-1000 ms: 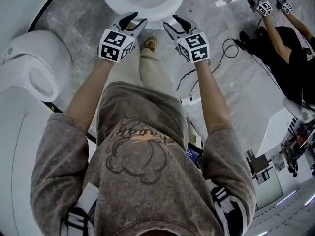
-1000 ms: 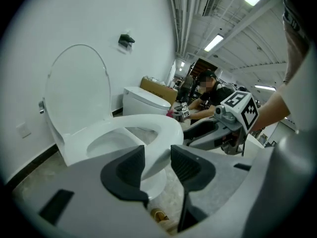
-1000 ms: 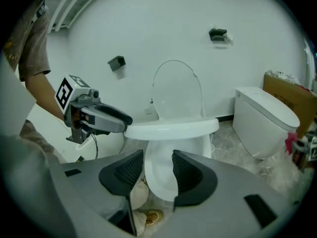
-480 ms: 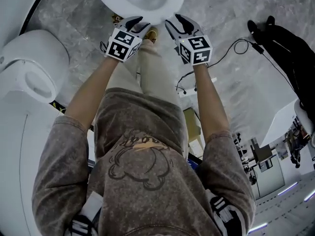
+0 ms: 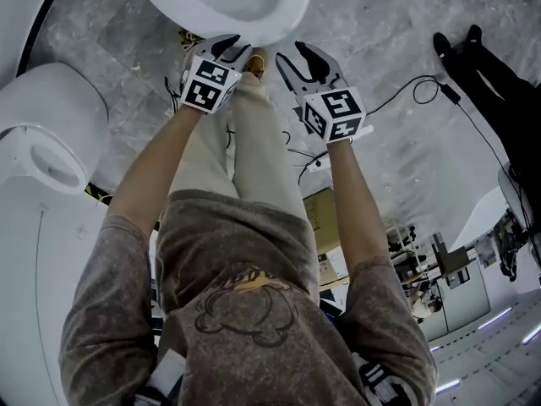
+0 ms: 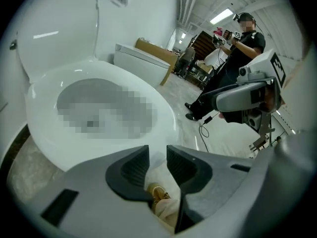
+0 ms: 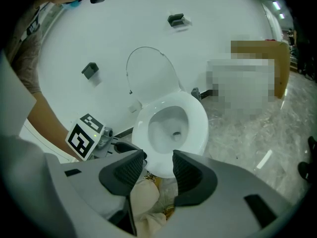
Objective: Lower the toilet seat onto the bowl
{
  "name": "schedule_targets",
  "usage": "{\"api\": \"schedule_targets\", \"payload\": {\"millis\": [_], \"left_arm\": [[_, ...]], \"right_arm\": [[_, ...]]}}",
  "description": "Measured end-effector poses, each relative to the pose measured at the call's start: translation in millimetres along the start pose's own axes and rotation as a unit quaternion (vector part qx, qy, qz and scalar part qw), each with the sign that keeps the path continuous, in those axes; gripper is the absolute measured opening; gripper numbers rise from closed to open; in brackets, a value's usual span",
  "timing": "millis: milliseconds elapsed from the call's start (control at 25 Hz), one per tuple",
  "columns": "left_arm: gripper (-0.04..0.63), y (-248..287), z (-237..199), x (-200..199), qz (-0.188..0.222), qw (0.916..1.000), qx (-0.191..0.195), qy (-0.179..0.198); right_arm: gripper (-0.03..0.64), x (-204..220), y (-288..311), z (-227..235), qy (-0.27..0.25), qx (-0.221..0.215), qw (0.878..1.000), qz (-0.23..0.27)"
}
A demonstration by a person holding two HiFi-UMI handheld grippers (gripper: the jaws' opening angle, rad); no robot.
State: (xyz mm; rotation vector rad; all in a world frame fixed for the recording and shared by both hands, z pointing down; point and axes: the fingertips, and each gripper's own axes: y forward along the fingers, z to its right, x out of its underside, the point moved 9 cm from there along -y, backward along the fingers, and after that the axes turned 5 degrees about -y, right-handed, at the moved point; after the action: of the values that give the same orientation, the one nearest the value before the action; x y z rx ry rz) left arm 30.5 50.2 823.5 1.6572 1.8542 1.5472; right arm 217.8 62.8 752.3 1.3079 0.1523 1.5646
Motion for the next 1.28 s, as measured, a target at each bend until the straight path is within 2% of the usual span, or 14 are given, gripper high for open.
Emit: {"api": "schedule_targets", "payload": {"millis": [160,240,360,520,760,920,1120,1280], "left_arm": [[0.114,7,-19,8,-0.001,1.0,-0.003,0.0],[0.114,-2,-18,-3,0.005,1.0,-0.001,0.001],[0.117,-40,-3,-44,0.041,0.9991,-0.003,0.009],[0.127,-112,24,-117,0.105,0.994,-0.013,0.028],[0.14,-246,72,-190,0.177,0.9822,-0.027,0.056],[0.143,-326,99,-220,0.23,0.9693,-0.036,0.078],[0.162,-411,123,-232,0.285,0.9542,-0.033,0.086],[0.173,-454,127,-219,0.313,0.9458,-0.033,0.082]], "right_arm": [[0.204,11,21,-3,0.009,0.003,1.0,0.007],[0.204,6,18,-8,0.006,0.003,1.0,0.01],[0.204,-20,-5,-19,0.006,0.008,1.0,0.029],[0.204,-82,-49,-35,-0.007,0.02,0.997,0.078],[0.202,-177,-128,-85,-0.029,0.026,0.987,0.155],[0.202,-228,-172,-118,-0.059,0.022,0.978,0.201],[0.204,-272,-217,-160,-0.083,-0.001,0.968,0.238],[0.199,-286,-237,-191,-0.097,-0.009,0.956,0.276]]}}
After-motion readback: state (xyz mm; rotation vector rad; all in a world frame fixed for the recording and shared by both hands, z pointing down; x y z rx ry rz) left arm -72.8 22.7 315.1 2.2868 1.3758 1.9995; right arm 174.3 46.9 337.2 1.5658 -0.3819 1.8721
